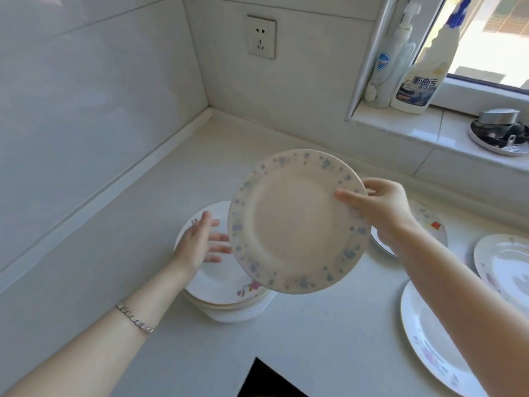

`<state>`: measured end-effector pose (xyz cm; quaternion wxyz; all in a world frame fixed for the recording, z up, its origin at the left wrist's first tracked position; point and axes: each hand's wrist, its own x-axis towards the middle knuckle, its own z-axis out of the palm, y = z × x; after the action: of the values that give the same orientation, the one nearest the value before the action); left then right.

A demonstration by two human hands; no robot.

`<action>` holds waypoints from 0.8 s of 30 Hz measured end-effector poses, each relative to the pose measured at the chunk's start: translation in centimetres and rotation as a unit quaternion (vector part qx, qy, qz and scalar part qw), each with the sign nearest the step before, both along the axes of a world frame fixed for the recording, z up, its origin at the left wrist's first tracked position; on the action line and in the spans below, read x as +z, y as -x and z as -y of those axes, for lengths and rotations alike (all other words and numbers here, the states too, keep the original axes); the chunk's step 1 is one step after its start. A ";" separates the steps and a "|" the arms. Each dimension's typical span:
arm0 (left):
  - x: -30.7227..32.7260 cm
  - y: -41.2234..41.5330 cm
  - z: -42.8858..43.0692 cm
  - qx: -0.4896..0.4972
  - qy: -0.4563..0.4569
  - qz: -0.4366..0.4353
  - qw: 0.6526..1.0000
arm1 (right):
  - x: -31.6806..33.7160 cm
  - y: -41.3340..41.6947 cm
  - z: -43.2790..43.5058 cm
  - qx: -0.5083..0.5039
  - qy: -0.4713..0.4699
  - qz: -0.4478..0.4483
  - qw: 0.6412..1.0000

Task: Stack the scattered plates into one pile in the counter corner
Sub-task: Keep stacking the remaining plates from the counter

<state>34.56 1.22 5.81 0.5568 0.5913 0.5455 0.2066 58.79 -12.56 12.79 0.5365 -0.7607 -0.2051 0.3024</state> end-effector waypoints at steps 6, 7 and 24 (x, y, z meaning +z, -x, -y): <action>-0.4 1.8 -1.6 -0.025 -0.115 -0.240 0.964 | -6.0 3.5 -2.8 0.059 0.075 0.011 0.995; -0.2 2.3 -1.8 -0.043 -0.114 -0.276 0.953 | -6.9 4.2 -3.2 0.080 0.107 0.043 0.990; -2.2 3.2 -3.5 -0.150 -0.119 -0.514 0.836 | -11.4 8.9 -5.4 0.205 0.283 0.210 0.913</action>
<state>31.32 4.75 3.65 0.1454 0.7489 0.6290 -0.1497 49.85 -7.15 1.39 0.1695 -0.8678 -0.3704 0.2848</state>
